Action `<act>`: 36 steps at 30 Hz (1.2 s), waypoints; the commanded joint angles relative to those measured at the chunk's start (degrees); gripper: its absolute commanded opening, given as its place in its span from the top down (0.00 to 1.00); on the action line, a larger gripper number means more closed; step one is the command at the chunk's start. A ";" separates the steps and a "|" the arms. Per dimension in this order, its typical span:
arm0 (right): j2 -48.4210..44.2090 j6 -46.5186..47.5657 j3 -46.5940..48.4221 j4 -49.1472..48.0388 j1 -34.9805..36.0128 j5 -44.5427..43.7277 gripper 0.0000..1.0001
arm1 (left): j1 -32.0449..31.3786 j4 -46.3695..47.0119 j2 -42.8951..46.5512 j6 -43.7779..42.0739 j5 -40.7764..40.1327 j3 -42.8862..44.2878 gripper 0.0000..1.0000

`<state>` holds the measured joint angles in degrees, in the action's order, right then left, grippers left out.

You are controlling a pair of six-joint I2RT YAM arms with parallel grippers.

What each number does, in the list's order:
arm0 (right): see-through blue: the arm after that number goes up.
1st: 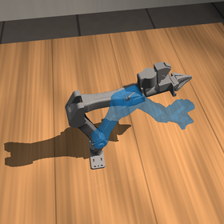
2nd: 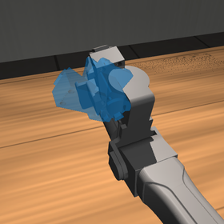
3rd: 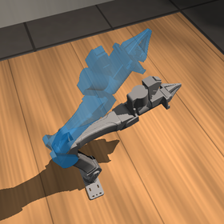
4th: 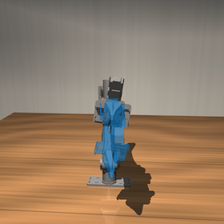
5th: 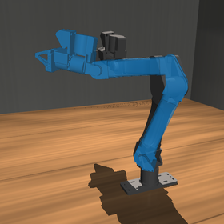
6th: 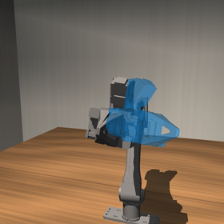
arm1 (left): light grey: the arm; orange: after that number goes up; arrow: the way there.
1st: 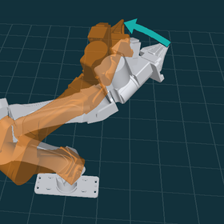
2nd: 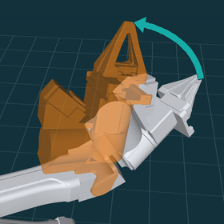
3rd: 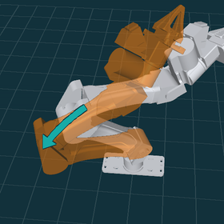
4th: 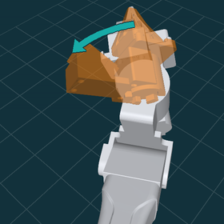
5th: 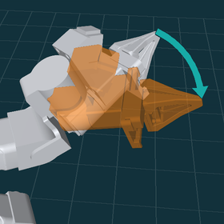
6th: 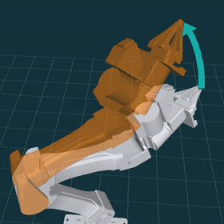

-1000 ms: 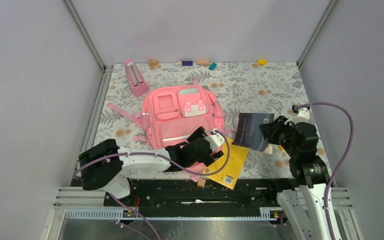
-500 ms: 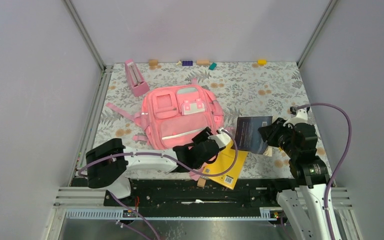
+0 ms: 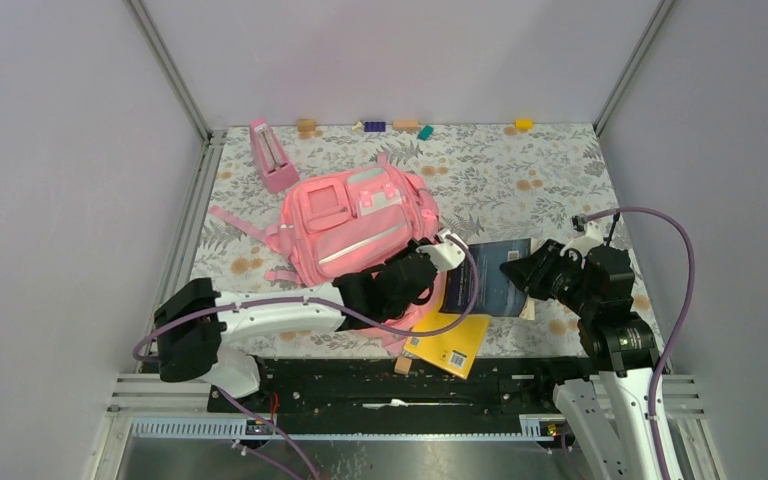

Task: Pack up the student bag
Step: Place the book in the student bag.

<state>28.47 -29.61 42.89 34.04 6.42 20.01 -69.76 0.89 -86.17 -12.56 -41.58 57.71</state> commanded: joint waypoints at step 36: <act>34.65 -45.74 -13.43 -71.41 23.29 -17.45 1.00 | 8.92 -8.44 7.16 0.06 10.13 16.86 1.00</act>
<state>58.96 -70.52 26.94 -19.27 27.92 8.05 -62.28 -12.08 -82.61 -13.47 -33.26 69.32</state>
